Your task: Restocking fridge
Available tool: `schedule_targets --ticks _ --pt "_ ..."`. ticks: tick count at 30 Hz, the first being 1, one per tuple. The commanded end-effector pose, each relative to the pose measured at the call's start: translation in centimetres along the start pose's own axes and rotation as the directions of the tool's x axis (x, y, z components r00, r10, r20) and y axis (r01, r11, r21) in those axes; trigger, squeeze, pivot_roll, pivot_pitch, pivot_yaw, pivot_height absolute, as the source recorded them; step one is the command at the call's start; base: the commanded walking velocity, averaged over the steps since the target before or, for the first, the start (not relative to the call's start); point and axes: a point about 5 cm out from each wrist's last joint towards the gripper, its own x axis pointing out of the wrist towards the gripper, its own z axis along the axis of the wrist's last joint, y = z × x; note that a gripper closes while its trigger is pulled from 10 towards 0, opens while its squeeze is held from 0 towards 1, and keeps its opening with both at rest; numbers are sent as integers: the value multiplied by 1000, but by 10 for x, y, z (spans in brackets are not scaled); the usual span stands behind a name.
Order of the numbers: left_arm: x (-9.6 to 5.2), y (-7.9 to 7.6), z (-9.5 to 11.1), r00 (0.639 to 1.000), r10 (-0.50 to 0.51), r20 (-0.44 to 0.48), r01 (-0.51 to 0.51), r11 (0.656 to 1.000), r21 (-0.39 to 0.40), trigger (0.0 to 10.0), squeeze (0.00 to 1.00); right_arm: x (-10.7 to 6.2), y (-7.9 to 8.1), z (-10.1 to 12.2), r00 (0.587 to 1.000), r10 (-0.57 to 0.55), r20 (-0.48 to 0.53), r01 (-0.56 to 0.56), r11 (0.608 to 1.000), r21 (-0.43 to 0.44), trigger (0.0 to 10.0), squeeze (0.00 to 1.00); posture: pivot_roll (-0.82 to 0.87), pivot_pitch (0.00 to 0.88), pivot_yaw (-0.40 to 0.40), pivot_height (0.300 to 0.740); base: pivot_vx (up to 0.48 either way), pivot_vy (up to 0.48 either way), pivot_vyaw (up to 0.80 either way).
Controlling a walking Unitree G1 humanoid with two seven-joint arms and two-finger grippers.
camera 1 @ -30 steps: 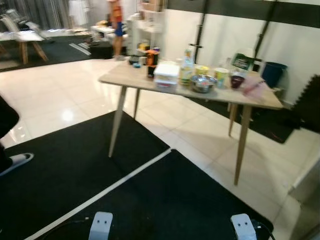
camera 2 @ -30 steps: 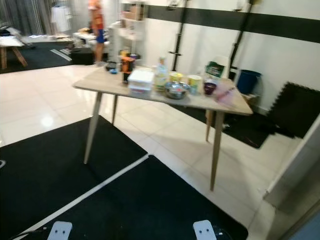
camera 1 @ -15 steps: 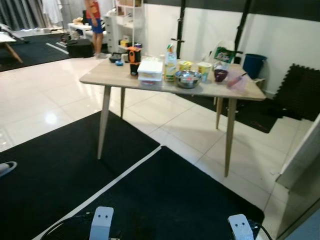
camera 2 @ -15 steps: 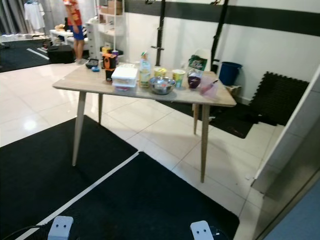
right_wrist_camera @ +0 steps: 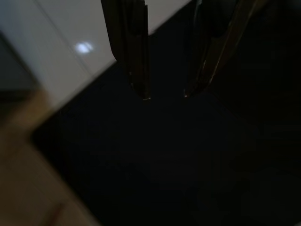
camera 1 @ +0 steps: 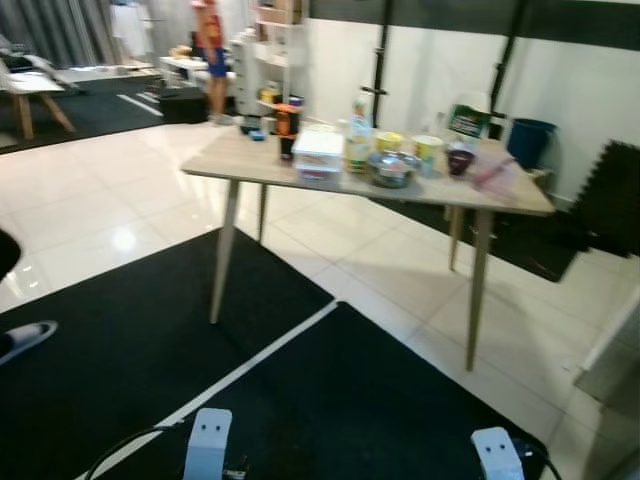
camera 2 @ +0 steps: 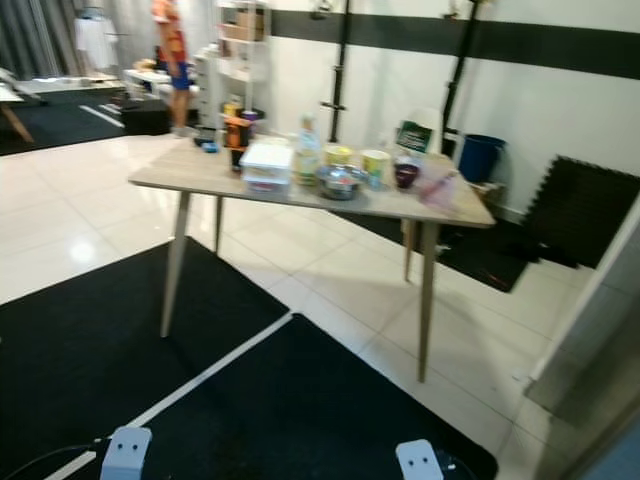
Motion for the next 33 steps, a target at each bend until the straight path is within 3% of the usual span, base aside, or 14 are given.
schedule_targets --ticks 1,18,33 --pt "2 -3 4 1000 -11 7 11 1000 1 10000 0 -2 -6 -5 1000 -17 -18 17 1000 9 10000 0 -56 81 -30 740 334 0 0" --pt "2 -2 6 1000 -11 10 11 1000 6 10000 0 -1 -4 -3 1000 -14 -13 14 1000 18 10000 0 -55 85 -31 740 334 0 0" --pt "2 -1 7 1000 -15 11 15 1000 18 10000 0 -2 -3 -5 1000 -20 -19 20 1000 20 10000 0 -51 90 -26 740 332 0 -800"
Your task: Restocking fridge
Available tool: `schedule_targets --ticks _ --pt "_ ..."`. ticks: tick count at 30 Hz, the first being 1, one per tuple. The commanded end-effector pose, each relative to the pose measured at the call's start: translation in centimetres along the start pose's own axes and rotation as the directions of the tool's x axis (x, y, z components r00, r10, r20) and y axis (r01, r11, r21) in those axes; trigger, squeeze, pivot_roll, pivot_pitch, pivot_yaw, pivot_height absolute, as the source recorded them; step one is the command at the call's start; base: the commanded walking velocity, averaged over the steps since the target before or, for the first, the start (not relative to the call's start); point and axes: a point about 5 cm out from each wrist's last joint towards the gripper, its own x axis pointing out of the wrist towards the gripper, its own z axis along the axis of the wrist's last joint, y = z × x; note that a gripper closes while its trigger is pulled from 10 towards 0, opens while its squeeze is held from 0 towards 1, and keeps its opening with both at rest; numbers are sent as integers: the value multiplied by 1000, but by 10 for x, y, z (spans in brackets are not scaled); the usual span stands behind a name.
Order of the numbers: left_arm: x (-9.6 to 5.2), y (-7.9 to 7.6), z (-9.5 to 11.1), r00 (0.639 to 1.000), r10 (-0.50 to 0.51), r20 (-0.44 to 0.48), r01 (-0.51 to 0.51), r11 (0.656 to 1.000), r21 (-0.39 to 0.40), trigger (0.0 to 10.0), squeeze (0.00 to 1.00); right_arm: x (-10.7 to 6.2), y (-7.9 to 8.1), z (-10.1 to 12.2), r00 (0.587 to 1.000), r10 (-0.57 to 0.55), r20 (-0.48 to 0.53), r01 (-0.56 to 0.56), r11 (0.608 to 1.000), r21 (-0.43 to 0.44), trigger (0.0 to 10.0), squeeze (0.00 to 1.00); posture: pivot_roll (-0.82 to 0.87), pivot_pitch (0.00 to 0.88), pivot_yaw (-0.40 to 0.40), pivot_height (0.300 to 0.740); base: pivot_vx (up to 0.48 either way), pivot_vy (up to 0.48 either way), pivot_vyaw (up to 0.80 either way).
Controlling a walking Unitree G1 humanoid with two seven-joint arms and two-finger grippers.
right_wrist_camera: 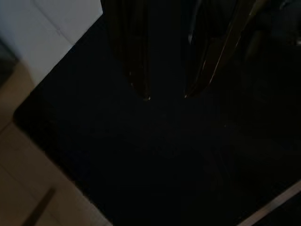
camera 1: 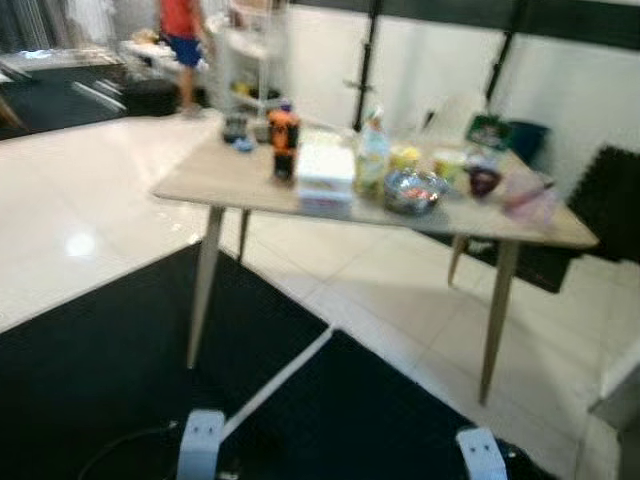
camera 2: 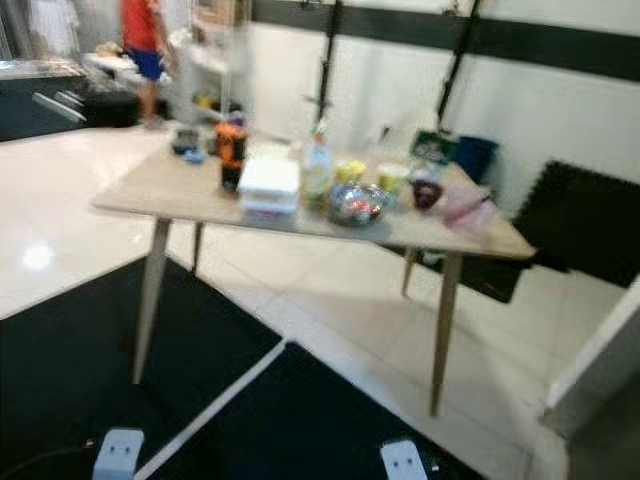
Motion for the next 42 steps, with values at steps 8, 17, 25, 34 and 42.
schedule_targets --ticks 8,17,25,34,42 --pt "-1 0 -3 1000 -8 -13 9 1000 11 10000 0 -2 -4 -4 1000 -19 -12 19 1000 16 10000 0 -47 92 -23 740 328 0 -800" --pt "-2 0 -4 1000 -15 -18 15 1000 21 10000 0 -2 -2 -5 1000 -17 -5 17 999 29 10000 0 -47 93 -7 740 323 0 -179" --pt "0 0 -1 1000 -22 -15 23 999 27 10000 0 -2 0 -7 1000 -19 -6 19 999 40 10000 0 -44 85 3 740 316 0 0" --pt "0 2 1 1000 -18 -15 18 999 30 10000 0 -2 -1 -5 1000 -15 -4 15 999 37 10000 0 -37 75 -1 740 312 0 0" --pt "0 4 1 1000 -16 -14 16 999 31 10000 0 -1 1 -5 1000 -14 -3 14 999 37 10000 0 -35 74 1 740 311 0 0"
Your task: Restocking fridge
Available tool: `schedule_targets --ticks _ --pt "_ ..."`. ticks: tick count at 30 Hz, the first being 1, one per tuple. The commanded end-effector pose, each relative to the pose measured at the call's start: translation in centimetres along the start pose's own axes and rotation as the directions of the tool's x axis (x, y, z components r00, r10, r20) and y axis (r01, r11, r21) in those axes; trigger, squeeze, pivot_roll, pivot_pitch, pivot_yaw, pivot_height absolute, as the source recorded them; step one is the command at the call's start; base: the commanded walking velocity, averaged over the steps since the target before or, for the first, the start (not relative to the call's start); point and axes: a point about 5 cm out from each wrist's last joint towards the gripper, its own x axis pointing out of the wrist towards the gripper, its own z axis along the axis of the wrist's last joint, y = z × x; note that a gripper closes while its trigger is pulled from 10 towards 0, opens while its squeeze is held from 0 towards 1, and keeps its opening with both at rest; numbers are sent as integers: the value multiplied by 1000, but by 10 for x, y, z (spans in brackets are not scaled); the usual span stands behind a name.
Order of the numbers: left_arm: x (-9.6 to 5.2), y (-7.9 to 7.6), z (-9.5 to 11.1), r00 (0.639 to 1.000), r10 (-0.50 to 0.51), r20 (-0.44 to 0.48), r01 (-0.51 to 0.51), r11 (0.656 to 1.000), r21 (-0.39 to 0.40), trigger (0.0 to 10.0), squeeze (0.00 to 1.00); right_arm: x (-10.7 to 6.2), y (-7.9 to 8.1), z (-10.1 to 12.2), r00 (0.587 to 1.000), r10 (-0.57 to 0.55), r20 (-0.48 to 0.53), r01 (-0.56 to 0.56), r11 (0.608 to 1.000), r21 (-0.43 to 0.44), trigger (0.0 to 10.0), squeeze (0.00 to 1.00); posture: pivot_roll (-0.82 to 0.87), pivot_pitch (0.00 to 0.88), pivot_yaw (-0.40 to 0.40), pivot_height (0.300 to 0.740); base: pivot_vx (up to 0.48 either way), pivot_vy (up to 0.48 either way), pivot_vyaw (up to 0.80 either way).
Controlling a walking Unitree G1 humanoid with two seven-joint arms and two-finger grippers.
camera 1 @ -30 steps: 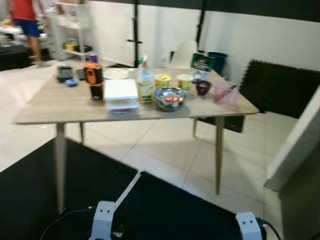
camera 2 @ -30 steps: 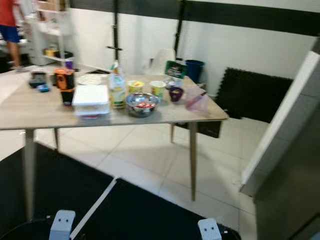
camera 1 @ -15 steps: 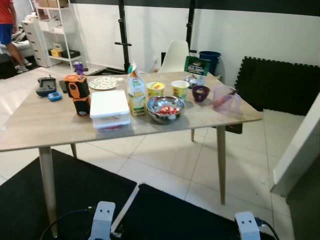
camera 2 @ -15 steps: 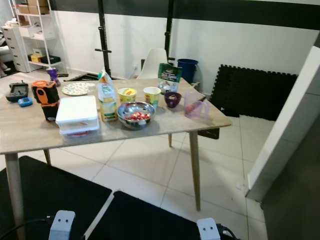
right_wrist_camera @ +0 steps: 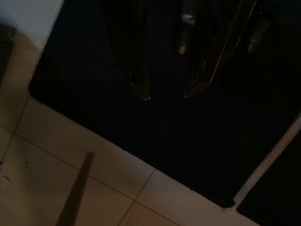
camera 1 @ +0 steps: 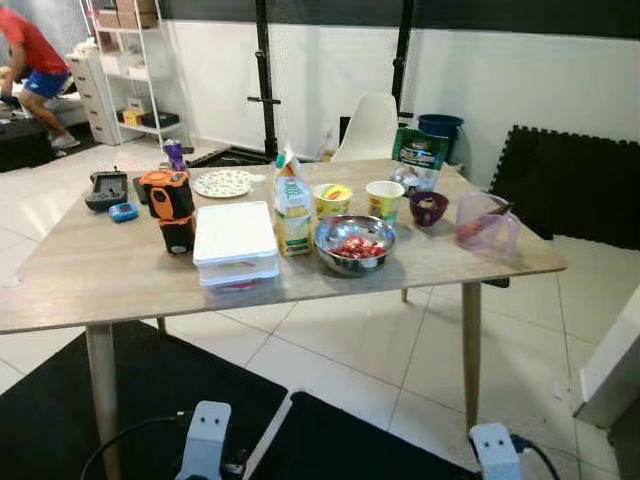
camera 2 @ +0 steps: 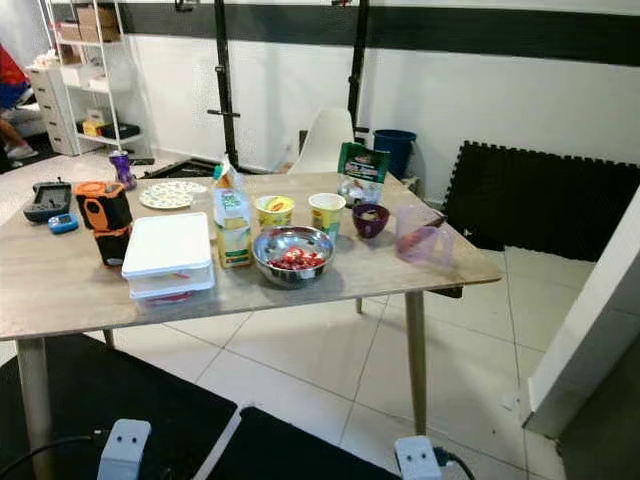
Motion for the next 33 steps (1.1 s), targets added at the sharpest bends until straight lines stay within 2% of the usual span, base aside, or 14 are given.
schedule_targets --ticks 1,20,26,33 --pt "-1 1 -4 1000 -1 -18 1 1000 7 10000 0 -2 -4 -6 1000 -10 -22 10 1000 -2 10000 0 -35 74 1 740 307 0 0" --pt "-1 3 -8 999 -4 -40 4 1000 18 10000 0 -3 -4 -9 999 -42 -27 43 999 12 10000 0 -41 74 13 740 301 0 0" --pt "-3 -1 -12 999 2 -54 -1 1000 25 10000 0 -5 -6 -13 998 -51 -39 51 999 7 10000 0 -36 75 5 740 0 0 0" --pt "-6 5 -19 998 29 -63 -30 1000 -5 10000 0 -6 -5 -17 997 -54 -47 55 998 18 10000 0 -26 87 1 740 0 0 0"
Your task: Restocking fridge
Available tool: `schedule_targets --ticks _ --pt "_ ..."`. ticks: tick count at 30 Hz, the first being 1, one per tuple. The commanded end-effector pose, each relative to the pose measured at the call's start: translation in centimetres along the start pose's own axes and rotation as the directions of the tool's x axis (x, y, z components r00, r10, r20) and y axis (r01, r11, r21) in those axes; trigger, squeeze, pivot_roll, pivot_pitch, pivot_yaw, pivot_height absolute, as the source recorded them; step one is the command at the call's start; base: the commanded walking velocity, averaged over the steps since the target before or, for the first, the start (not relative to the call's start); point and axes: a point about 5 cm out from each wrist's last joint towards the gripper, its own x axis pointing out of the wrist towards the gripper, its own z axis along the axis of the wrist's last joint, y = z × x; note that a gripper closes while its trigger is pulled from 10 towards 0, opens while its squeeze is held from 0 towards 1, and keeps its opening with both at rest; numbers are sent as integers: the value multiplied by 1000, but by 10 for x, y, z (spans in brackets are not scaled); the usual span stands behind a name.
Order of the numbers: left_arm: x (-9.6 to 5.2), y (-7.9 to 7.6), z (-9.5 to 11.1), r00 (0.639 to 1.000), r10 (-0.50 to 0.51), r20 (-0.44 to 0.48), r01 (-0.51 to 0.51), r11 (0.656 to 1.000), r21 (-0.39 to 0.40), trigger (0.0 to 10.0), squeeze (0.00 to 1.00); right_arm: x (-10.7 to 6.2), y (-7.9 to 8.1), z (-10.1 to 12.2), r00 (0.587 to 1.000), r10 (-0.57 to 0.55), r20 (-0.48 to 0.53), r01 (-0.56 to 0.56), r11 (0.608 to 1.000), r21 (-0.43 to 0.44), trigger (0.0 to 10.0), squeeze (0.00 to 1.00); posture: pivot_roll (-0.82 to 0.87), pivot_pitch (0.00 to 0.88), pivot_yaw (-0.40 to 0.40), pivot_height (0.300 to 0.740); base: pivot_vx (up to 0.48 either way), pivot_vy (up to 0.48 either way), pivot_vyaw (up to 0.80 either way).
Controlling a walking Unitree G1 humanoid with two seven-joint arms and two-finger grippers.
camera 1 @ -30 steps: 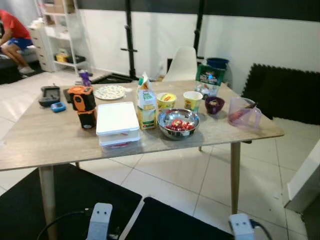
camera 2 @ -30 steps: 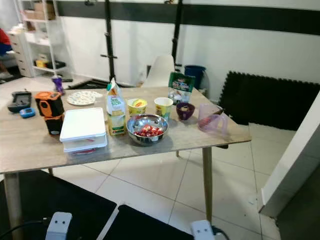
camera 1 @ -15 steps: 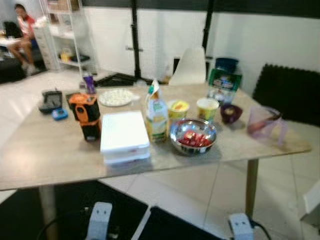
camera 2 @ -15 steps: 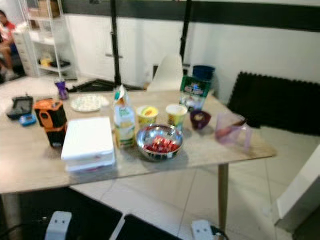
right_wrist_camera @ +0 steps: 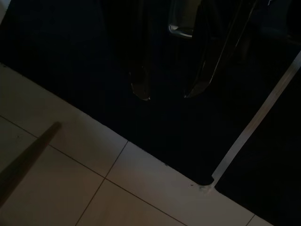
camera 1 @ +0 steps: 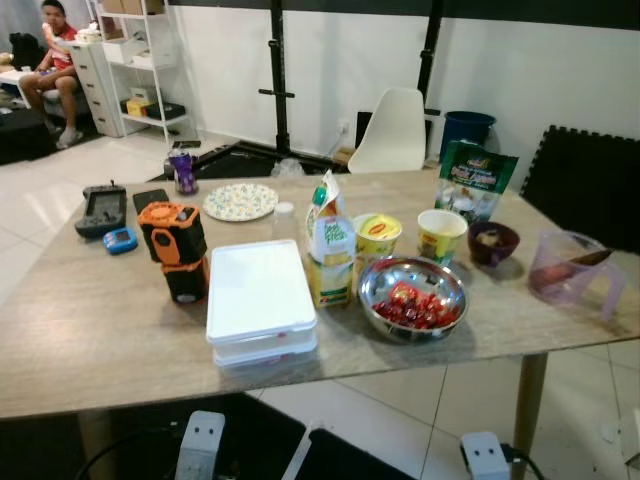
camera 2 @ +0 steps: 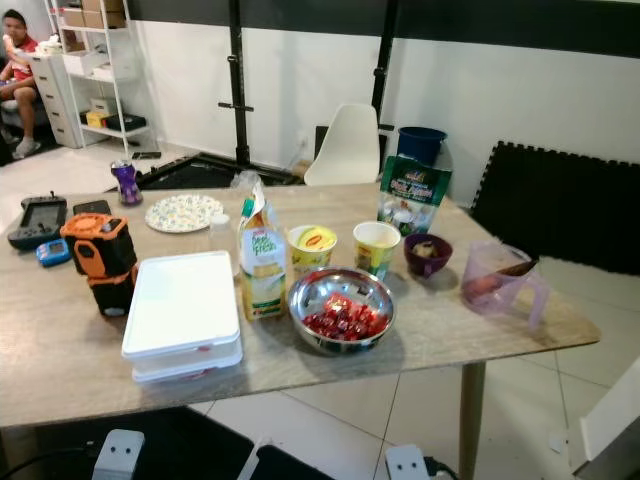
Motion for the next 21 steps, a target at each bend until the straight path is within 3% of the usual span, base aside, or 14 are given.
schedule_targets --ticks 1,10,21 --pt "-4 5 -12 999 18 -33 -18 1000 -7 10000 0 -4 -3 -11 999 -14 -33 14 1000 4 10000 0 -30 86 -2 740 0 0 0" --pt "-10 4 -29 996 44 -71 -48 997 -59 10000 0 -6 -4 -15 999 -33 -23 33 999 -3 10000 0 -36 91 -4 740 0 0 0" --pt "-6 -6 -17 1000 11 -29 -13 996 -85 10000 0 -5 -8 -4 998 -47 38 47 999 12 10000 0 -72 91 -14 740 0 -48 0"
